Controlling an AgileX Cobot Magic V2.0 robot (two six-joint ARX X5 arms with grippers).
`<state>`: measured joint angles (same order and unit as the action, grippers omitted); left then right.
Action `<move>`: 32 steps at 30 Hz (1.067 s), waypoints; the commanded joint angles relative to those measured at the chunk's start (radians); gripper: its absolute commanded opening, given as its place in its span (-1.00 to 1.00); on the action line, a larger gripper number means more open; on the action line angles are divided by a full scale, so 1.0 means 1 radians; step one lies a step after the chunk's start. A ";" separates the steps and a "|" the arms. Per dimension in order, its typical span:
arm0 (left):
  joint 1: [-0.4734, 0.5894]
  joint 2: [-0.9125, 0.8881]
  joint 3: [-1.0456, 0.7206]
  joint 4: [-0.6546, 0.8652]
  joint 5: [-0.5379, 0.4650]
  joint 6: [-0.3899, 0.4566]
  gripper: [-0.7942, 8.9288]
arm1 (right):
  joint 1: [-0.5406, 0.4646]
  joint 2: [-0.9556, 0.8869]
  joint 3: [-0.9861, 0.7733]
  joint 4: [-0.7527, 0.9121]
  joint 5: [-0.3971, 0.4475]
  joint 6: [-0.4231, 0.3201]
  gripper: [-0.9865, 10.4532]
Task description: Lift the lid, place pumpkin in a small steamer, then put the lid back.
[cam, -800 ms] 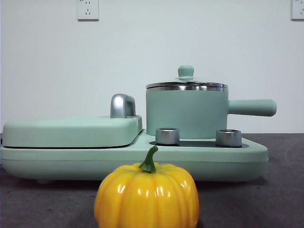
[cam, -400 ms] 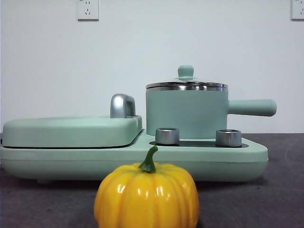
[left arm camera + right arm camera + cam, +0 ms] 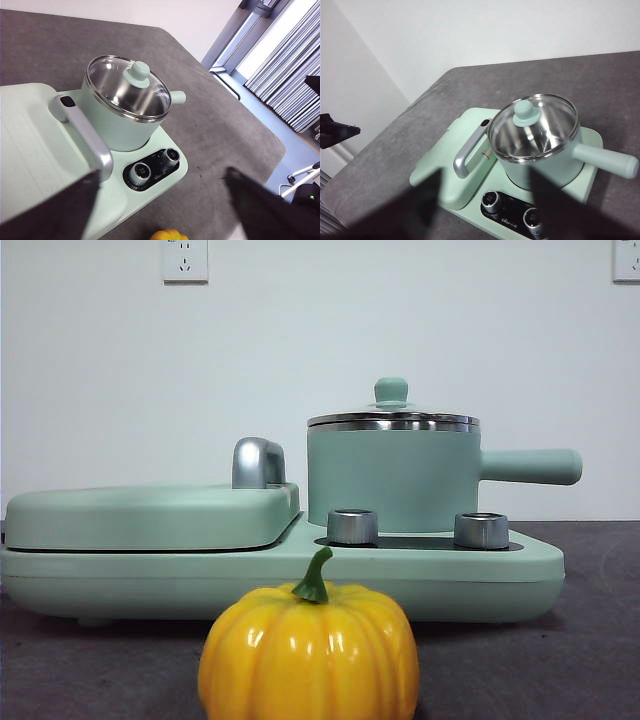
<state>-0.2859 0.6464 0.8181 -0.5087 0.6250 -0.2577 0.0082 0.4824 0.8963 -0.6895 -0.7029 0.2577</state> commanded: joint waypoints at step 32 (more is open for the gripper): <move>-0.337 1.052 0.761 0.127 -0.330 0.337 0.16 | 0.003 0.005 0.014 -0.008 0.003 -0.007 0.07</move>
<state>-0.6121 1.6772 1.5513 -0.3992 0.3019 0.0601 0.0082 0.4824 0.8963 -0.7006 -0.7025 0.2581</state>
